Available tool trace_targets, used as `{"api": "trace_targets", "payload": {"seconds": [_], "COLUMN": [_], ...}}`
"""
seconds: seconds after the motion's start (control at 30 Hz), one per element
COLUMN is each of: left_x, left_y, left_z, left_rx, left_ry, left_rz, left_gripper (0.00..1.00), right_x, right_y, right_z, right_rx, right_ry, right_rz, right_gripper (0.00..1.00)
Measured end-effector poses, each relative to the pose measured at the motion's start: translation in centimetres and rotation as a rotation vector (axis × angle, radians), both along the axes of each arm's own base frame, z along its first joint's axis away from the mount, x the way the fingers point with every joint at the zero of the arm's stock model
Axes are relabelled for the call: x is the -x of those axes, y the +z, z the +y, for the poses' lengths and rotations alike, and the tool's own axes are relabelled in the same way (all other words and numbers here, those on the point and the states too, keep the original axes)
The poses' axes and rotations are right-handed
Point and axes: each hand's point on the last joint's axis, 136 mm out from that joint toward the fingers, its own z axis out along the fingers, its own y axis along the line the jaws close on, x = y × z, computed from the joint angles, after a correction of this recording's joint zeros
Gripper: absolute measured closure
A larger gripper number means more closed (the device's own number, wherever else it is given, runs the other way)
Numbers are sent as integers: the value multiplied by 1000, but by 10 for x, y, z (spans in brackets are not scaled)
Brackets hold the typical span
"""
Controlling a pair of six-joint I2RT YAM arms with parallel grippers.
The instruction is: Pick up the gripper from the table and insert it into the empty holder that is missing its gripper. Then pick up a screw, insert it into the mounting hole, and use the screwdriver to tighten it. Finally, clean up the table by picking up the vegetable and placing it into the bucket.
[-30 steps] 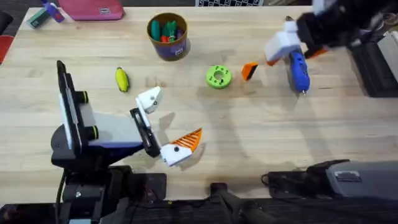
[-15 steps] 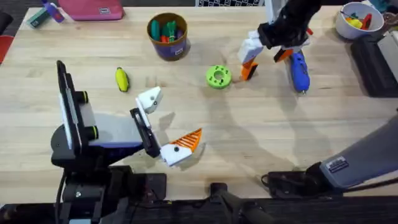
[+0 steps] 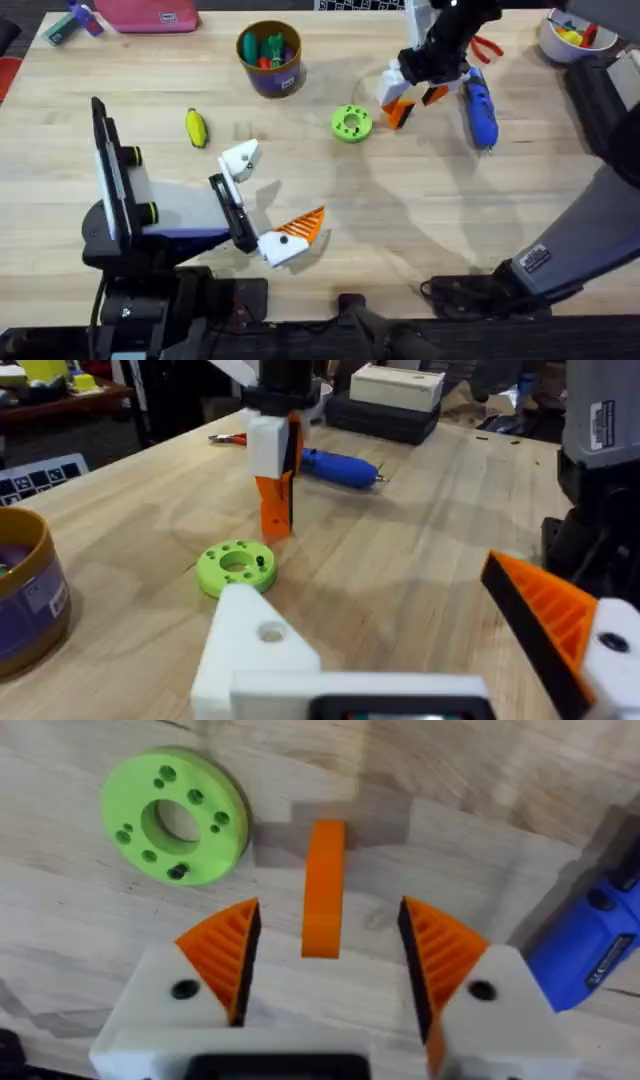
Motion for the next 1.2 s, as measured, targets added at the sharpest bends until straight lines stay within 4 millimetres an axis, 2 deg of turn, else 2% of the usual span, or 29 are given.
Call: {"api": "trace_targets", "payload": {"seconds": [0.1,0.17,0.33,0.43,0.53,0.57,1.0,1.1,1.2], "left_x": [0,0,0,0,0,0,0,0,0], "left_y": [0,0,0,0,0,0,0,0,0], "left_z": [0,0,0,0,0,0,0,0,0], "left_rx": [0,0,0,0,0,0,0,0,0], "left_ry": [0,0,0,0,0,0,0,0,0], "left_rz": [0,0,0,0,0,0,0,0,0], "left_gripper": [15,14,14,14,14,14,15,14,15], "right_x": [0,-1,0,1,1,0,3,2,5], "right_y": [-3,-4,-4,-4,-4,-4,-1,17,51], "right_z": [1,1,3,5,5,5,5,5,11], "right_rx": [2,2,2,2,2,2,1,-16,-81], "right_ry": [2,2,7,12,11,8,-20,-61,-88], "right_rz": [6,7,7,7,7,6,8,-36,-117], "right_gripper": [314,346,521,702,937,981,989,989,990]}}
